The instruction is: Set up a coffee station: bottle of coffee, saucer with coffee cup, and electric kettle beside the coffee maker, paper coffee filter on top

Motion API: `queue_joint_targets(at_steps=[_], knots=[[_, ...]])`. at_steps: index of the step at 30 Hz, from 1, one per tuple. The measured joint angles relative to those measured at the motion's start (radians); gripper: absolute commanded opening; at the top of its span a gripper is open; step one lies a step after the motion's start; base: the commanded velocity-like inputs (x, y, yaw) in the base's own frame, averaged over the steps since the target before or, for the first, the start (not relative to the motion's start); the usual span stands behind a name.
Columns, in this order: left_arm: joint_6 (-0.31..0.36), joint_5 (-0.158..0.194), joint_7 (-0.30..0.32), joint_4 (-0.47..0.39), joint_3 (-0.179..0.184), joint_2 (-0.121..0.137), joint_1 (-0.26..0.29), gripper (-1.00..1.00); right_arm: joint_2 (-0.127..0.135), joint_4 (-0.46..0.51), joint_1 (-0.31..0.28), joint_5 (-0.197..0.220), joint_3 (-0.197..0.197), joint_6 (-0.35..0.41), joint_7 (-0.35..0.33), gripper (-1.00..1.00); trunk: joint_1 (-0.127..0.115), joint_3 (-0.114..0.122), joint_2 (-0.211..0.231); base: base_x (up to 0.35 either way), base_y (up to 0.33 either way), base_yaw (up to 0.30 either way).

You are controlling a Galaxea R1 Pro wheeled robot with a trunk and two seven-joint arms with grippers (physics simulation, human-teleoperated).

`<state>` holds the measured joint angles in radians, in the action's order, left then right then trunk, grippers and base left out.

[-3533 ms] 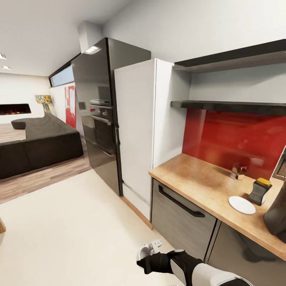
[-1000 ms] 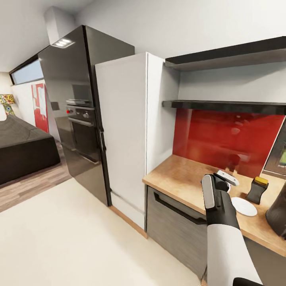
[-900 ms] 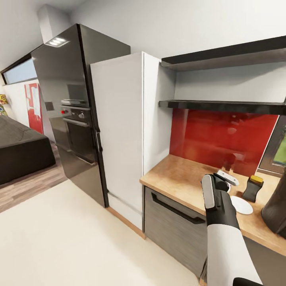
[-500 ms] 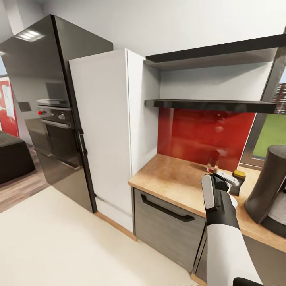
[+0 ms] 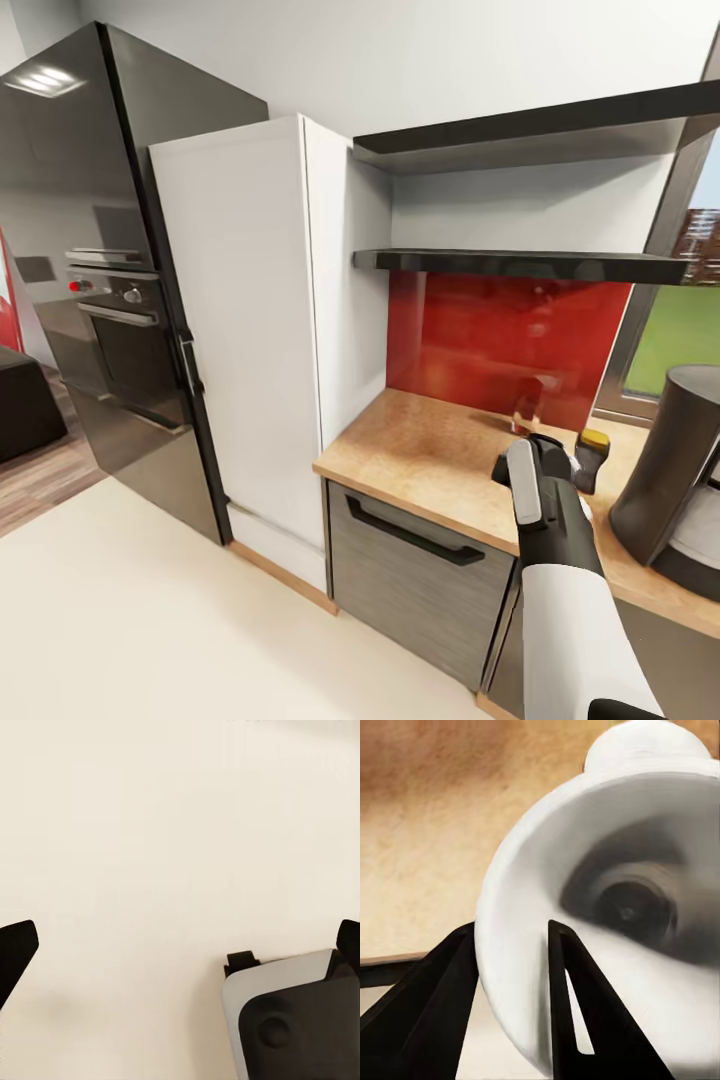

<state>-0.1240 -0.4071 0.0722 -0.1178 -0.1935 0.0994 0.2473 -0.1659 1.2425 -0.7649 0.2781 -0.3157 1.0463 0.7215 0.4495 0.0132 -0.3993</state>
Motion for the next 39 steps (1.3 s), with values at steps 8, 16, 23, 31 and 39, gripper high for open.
queue_joint_targets(at_steps=[8,16,23,31,39], knots=[[-0.002,-0.011,0.002,-0.001,0.011,0.002,0.0,1.0,0.305,-0.002,0.0,0.102,0.344,-0.002,-0.26,-1.0,0.0,0.0,0.0,0.029,0.0,0.0],[-0.002,-0.014,0.006,0.001,0.015,0.006,-0.001,1.0,0.44,-0.099,0.0,0.109,0.47,-0.001,-0.5,-1.0,0.0,0.0,0.0,0.0,0.0,0.0],[-0.002,-0.014,0.006,0.001,0.016,0.006,-0.011,1.0,0.448,-0.14,0.0,0.11,0.471,-0.001,-0.51,-1.0,0.0,0.0,0.0,0.0,0.0,0.0],[0.0,-0.014,0.006,0.001,0.016,0.008,-0.013,1.0,0.464,-0.147,0.0,0.111,0.464,-0.001,-0.511,-1.0,0.0,0.0,0.0,0.043,0.064,0.0],[0.0,-0.013,0.005,0.001,0.015,0.012,-0.014,1.0,0.462,-0.148,0.0,0.113,0.466,-0.002,-0.509,-1.0,0.0,0.0,0.0,0.174,0.24,0.0]])
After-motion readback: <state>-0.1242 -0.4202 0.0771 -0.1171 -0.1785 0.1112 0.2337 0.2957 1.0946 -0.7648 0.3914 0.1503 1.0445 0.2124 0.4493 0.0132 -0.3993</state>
